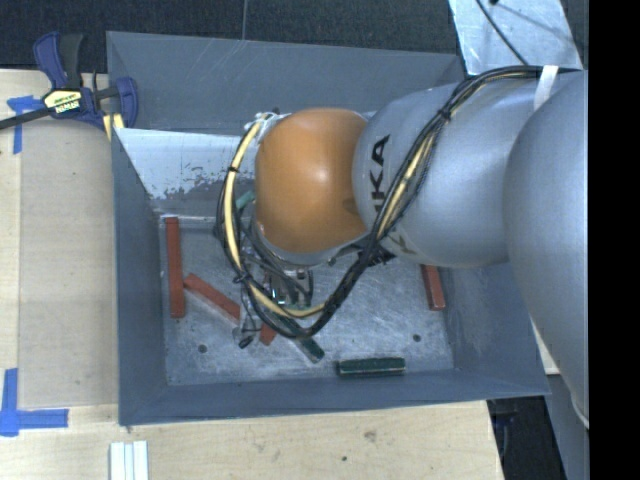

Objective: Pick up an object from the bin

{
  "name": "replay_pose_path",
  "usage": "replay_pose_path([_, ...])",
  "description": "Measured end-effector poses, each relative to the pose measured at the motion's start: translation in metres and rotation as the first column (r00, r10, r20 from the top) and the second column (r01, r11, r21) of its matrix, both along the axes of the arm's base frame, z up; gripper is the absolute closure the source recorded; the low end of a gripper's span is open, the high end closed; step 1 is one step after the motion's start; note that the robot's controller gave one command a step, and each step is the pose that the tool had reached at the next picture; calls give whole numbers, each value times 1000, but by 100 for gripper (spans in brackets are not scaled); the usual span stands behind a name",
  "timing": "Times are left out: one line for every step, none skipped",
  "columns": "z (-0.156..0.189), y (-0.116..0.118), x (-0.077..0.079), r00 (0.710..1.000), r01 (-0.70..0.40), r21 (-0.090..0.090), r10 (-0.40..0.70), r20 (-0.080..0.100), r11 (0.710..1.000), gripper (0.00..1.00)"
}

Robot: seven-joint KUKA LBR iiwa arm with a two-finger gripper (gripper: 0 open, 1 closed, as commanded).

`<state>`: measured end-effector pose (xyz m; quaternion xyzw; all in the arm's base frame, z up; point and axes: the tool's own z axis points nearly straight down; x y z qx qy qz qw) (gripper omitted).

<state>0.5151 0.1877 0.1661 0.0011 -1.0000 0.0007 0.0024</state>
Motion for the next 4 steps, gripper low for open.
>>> replay_pose_path([-96, 39, 64, 944, 329, 2, -329, 5, 944, 0])
replay_pose_path([-65, 52, 24, 887, 461, 2, -461, 5, 887, 0])
replay_pose_path([-62, 54, 32, 825, 565, 5, -565, 9, 825, 0])
replay_pose_path([-96, 55, 30, 675, 738, -1, -738, 3, 675, 0])
